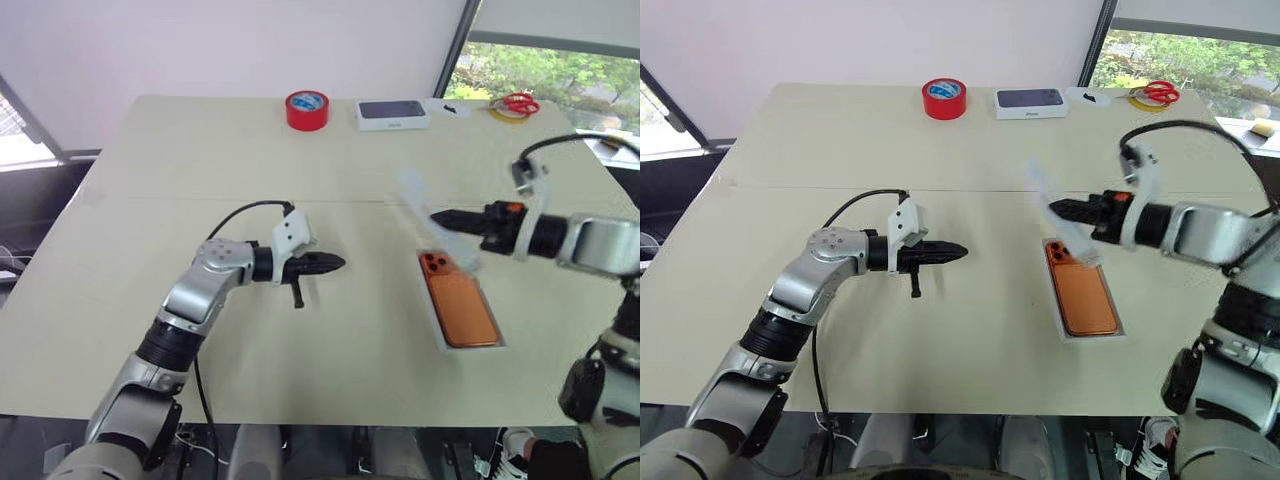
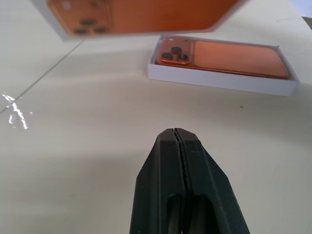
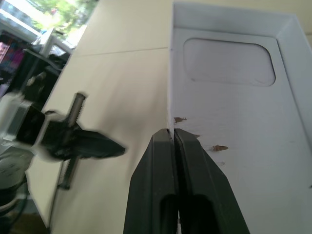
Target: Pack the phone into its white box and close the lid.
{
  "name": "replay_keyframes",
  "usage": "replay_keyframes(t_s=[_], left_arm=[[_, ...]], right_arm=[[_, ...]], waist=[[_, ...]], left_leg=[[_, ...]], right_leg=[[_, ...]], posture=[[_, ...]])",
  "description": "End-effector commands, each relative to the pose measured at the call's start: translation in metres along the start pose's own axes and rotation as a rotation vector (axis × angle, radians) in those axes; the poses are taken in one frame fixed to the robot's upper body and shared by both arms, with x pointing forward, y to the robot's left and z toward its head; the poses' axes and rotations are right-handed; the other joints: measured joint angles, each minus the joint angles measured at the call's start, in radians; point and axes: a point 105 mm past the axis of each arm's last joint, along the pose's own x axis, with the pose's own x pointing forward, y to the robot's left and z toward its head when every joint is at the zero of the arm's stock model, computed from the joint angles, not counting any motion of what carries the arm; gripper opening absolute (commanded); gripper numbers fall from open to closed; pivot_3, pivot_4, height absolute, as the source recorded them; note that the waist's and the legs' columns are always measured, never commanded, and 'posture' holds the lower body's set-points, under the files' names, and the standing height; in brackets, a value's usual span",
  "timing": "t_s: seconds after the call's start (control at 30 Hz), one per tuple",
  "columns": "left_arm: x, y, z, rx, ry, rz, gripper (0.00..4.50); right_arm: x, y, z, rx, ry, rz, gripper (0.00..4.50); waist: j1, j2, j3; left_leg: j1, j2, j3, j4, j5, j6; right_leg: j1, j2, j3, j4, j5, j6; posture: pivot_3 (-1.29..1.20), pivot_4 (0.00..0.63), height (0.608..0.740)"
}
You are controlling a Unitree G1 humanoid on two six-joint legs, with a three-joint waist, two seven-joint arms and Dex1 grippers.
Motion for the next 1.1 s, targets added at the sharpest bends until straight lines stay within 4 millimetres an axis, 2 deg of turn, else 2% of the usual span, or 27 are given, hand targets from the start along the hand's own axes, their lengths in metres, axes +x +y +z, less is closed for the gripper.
replay_keyframes(t_s=[0.03, 0.23, 0.3, 0.4, 0.43, 0.5, 0.6, 0.7, 0.83, 0.97, 1.1], left_arm=[[0.001, -0.001, 0.009, 0.039, -0.034, -0.004, 0.00], [0.009, -0.015, 0.005, 0.027, -0.032, -0.045, 0.00], [0.013, -0.021, 0.004, 0.029, -0.026, -0.069, 0.00], [0.015, -0.023, 0.003, 0.031, -0.020, -0.076, 0.00], [0.016, -0.022, 0.004, 0.030, -0.022, -0.075, 0.00], [0.017, -0.021, 0.005, 0.028, -0.024, -0.074, 0.00], [0.015, -0.018, 0.006, 0.028, -0.027, -0.064, 0.00], [0.001, 0.003, 0.004, 0.022, -0.015, 0.028, 0.00], [-0.020, 0.020, -0.002, 0.045, 0.024, 0.099, 0.00], [-0.043, 0.034, -0.010, 0.046, 0.063, 0.169, 0.00], [-0.052, 0.037, -0.011, 0.047, 0.070, 0.196, 0.00]], right_arm=[[0.013, 0.029, -0.011, 0.097, -0.101, 0.065, 0.10], [0.029, 0.048, -0.042, 0.252, -0.180, 0.020, 0.10], [0.028, 0.046, -0.053, 0.260, -0.157, -0.015, 0.10], [0.024, 0.035, -0.054, 0.257, -0.147, -0.067, 0.10], [0.022, 0.031, -0.052, 0.248, -0.146, -0.086, 0.10], [0.013, 0.022, -0.045, 0.115, -0.086, -0.134, 0.10], [0.004, 0.019, -0.045, -0.039, 0.021, -0.177, 0.10], [0.006, 0.029, -0.052, -0.169, 0.131, -0.161, 0.91], [0.021, 0.041, -0.062, -0.279, 0.232, -0.143, 2.89], [0.050, 0.038, -0.073, -0.328, 0.293, -0.182, 2.89], [0.068, 0.030, -0.076, -0.351, 0.330, -0.258, 2.89]], waist=[[-0.005, 0.000, 0.000], [-0.006, 0.000, 0.000], [-0.001, 0.000, 0.000], [-0.003, 0.000, 0.000], [-0.004, 0.000, 0.000], [-0.004, 0.001, 0.000], [-0.005, 0.001, 0.000], [-0.007, 0.001, 0.000], [-0.011, 0.001, 0.000], [-0.010, 0.001, 0.000], [-0.002, 0.001, 0.000]], left_leg=[[0.000, 0.000, 0.000, 0.000, 0.000, 0.000], [0.000, 0.000, -0.002, 0.000, 0.000, 0.000], [0.000, 0.000, -0.002, 0.000, 0.000, 0.000], [0.000, 0.000, -0.003, 0.000, -0.001, 0.001], [0.000, 0.000, -0.003, 0.000, -0.001, 0.001], [0.000, 0.000, -0.003, 0.000, -0.001, 0.001], [0.000, 0.000, -0.003, 0.000, -0.001, 0.001], [0.001, 0.001, -0.003, -0.001, -0.001, 0.001], [0.000, 0.001, -0.004, -0.001, -0.001, 0.001], [0.000, 0.001, -0.003, -0.001, -0.001, 0.001], [-0.002, 0.001, -0.003, 0.000, -0.001, 0.001]], right_leg=[[0.000, 0.000, 0.000, 0.000, 0.000, 0.000], [-0.002, 0.001, 0.002, 0.003, 0.000, 0.000], [-0.002, 0.001, 0.002, 0.003, 0.000, 0.000], [-0.001, 0.000, 0.002, 0.001, 0.000, 0.000], [-0.001, 0.000, 0.002, 0.001, 0.000, 0.000], [-0.001, 0.001, 0.002, 0.002, 0.000, 0.000], [-0.001, 0.001, 0.002, 0.002, 0.000, 0.000], [-0.002, 0.001, 0.002, 0.001, 0.000, 0.000], [-0.002, 0.002, 0.002, 0.002, 0.000, 0.000], [-0.002, 0.002, 0.002, 0.001, 0.000, 0.000], [-0.004, 0.001, 0.002, 0.001, 0.000, 0.000]], posture=[[0.00, 0.150, 0.730], [0.00, 0.150, 0.730], [0.00, 0.150, 0.730], [0.00, 0.150, 0.730], [0.00, 0.150, 0.730], [0.00, 0.150, 0.730], [0.00, 0.150, 0.730], [0.00, 0.150, 0.730], [0.00, 0.150, 0.730], [0.00, 0.150, 0.730], [0.00, 0.150, 0.730]])
